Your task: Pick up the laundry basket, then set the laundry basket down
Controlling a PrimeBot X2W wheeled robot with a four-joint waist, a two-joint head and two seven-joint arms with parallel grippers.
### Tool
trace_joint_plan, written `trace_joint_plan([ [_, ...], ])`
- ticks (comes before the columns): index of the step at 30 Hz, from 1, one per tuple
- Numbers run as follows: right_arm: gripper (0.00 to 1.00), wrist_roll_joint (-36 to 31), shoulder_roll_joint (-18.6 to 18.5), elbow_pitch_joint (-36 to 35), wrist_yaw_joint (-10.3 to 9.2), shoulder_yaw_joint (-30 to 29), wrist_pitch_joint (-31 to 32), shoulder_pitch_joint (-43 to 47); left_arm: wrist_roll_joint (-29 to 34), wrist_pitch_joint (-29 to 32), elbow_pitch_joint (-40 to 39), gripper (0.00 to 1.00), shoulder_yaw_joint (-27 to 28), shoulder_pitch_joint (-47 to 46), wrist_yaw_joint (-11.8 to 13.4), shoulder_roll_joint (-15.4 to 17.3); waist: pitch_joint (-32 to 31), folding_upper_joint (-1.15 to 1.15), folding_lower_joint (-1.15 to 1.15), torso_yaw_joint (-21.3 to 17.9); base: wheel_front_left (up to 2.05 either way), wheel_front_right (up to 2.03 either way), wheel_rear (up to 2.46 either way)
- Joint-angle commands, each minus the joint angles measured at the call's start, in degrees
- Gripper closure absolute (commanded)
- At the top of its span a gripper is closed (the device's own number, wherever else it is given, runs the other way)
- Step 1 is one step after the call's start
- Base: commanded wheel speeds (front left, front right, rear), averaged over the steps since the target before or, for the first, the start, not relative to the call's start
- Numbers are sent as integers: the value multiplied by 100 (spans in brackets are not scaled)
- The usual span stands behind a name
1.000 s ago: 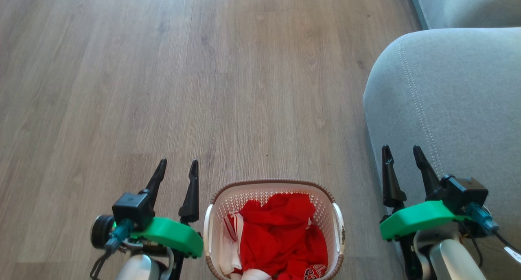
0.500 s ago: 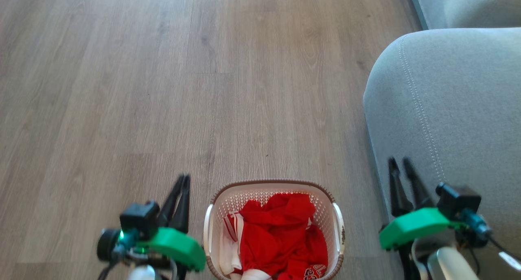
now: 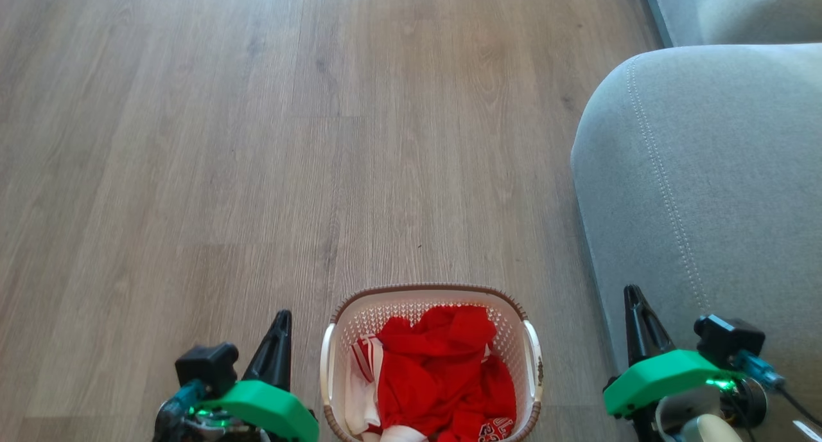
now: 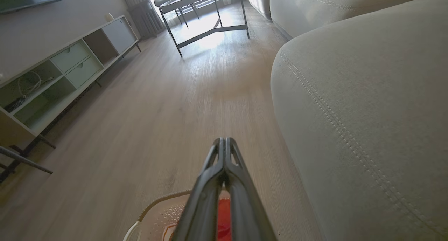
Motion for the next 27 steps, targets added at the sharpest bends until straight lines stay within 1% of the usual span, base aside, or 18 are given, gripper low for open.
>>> trace_joint_plan([
  [1,100,132,-43,-176,4,-48,22,-253,-134,12,-184,100,124,-261,-35,24,0,0,0,-2,0,0,0],
  [27,100,1717,-93,-137,13,-263,388,-339,-1807,372,-177,100,505,-399,-157,85,-16,0,0,-63,0,0,0],
])
